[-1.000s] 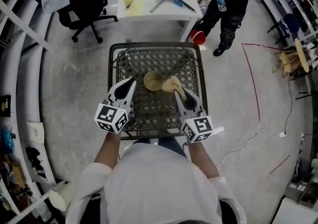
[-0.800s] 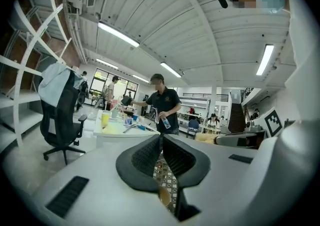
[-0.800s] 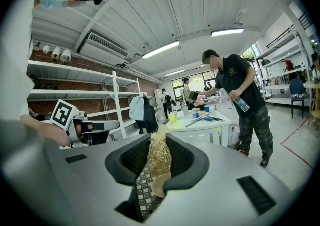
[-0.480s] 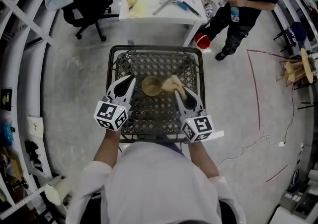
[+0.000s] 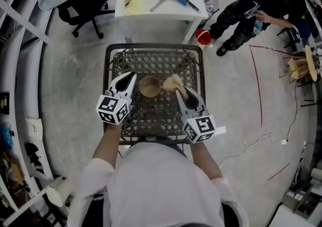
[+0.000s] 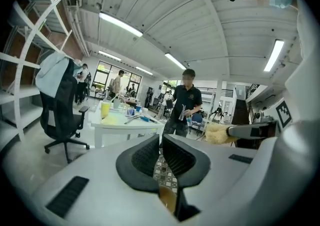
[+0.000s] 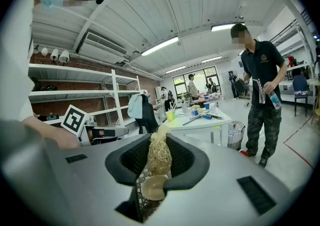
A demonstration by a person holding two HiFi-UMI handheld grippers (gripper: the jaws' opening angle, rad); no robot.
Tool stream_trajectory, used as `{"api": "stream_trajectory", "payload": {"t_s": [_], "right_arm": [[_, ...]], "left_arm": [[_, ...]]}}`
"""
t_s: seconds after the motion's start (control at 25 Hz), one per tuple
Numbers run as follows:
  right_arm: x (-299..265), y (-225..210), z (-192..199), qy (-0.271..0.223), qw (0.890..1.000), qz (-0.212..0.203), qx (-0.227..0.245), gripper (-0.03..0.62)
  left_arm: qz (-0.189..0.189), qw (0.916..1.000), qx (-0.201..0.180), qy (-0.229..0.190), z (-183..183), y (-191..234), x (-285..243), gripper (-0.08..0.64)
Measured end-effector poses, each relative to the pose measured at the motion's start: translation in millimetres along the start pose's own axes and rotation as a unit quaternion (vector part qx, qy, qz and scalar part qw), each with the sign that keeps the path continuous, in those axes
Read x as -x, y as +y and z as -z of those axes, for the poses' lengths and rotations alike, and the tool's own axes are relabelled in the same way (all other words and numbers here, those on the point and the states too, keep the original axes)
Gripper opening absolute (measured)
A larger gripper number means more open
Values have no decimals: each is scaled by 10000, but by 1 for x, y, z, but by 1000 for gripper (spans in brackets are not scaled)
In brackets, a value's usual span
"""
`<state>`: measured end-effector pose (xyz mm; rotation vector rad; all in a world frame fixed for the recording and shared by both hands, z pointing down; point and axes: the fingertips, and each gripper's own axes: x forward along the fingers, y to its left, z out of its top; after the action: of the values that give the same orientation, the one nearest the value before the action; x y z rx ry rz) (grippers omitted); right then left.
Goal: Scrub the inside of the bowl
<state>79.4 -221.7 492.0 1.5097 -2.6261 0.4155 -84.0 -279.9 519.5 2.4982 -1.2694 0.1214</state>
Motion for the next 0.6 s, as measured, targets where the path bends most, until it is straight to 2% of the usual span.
{"api": "stream_trajectory", "payload": {"t_s": [0.2,0.6], "right_arm": [[-9,-5,3,74,10000,-35,-45,100],[-19,-5,14,269,9996,-119,-46,100]], "left_arm": [[-47,9995,55,291,27,12,-22,46],[-147,9916,721,1064,94,31,-51,48]]}}
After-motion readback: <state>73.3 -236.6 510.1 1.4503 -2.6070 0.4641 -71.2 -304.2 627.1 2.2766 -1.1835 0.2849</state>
